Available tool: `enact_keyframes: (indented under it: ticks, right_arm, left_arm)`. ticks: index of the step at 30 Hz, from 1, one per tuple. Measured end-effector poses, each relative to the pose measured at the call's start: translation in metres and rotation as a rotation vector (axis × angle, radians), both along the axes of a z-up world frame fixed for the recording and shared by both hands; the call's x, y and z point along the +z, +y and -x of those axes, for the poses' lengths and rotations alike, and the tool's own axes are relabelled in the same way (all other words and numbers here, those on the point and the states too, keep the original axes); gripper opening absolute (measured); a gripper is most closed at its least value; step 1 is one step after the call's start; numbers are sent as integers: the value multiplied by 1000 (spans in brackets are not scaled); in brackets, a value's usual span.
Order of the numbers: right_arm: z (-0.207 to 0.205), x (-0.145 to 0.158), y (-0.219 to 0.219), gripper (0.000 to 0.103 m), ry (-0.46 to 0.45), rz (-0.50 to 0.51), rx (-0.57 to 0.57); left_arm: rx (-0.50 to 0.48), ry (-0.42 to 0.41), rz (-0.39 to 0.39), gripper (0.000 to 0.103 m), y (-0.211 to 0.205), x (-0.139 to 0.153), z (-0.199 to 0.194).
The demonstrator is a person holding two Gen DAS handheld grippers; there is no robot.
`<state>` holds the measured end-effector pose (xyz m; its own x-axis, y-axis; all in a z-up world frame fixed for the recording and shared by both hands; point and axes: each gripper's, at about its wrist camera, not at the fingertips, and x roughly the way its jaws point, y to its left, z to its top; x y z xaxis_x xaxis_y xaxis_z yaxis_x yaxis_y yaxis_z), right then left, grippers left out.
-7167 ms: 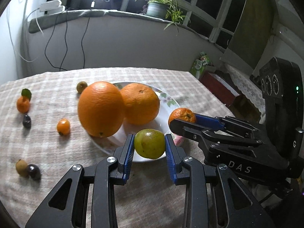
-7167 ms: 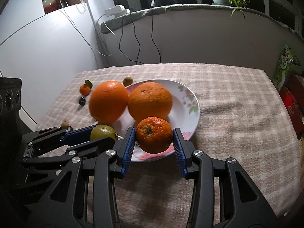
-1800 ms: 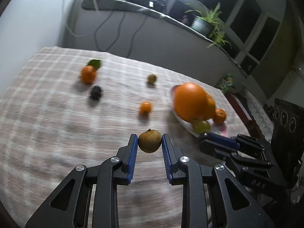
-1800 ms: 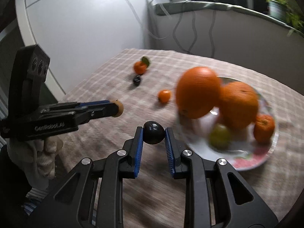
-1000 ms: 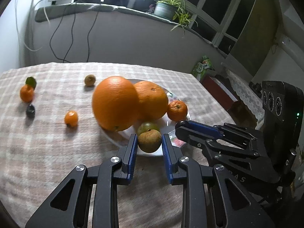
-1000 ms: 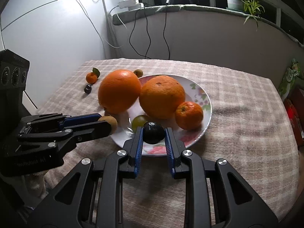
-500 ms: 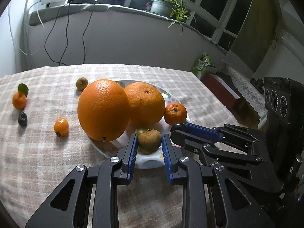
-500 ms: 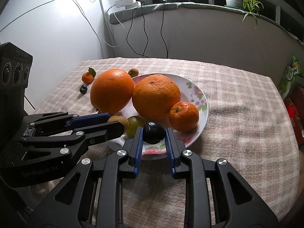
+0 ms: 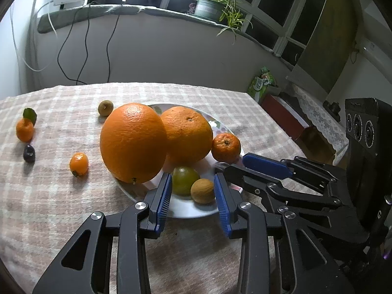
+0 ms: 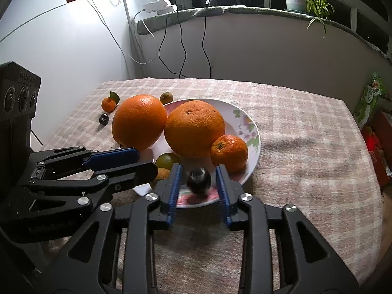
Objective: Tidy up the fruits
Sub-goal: 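Carry the kiwi and plum onto the plate with both grippers, then open both grippers to release the kiwi and plum on the plate, then grasp the dark plum with the left gripper while the right gripper grasps a small mandarin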
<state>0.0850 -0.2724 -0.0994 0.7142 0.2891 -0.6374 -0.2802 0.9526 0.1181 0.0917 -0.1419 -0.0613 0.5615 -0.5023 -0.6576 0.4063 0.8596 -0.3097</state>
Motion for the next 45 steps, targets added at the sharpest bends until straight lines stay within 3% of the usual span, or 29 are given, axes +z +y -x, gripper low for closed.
enact_keyframes:
  ticks: [4,23,27,31,35,45]
  right_arm:
    - [3,2,-3,49,-10,-4,-7]
    - [12,18,9,66,-57,3,3]
    - [13,22,15,78,-69,7,13]
    - [16,25,18,86,-81,6,16]
    - [16,25,22,92,-81,9,25]
    - [17,27,38,92,-89,16,62]
  left_arm:
    - [7,2,3,34,4,0,1]
    - [50,-5,33,34,32,6,11]
    - [83,-8,31,34,46,5,16]
    - [129,-1,27,52,66,2,19]
    - [182,15,27,59,89,-3,20]
    - [278,34,28,59,127,-15,18]
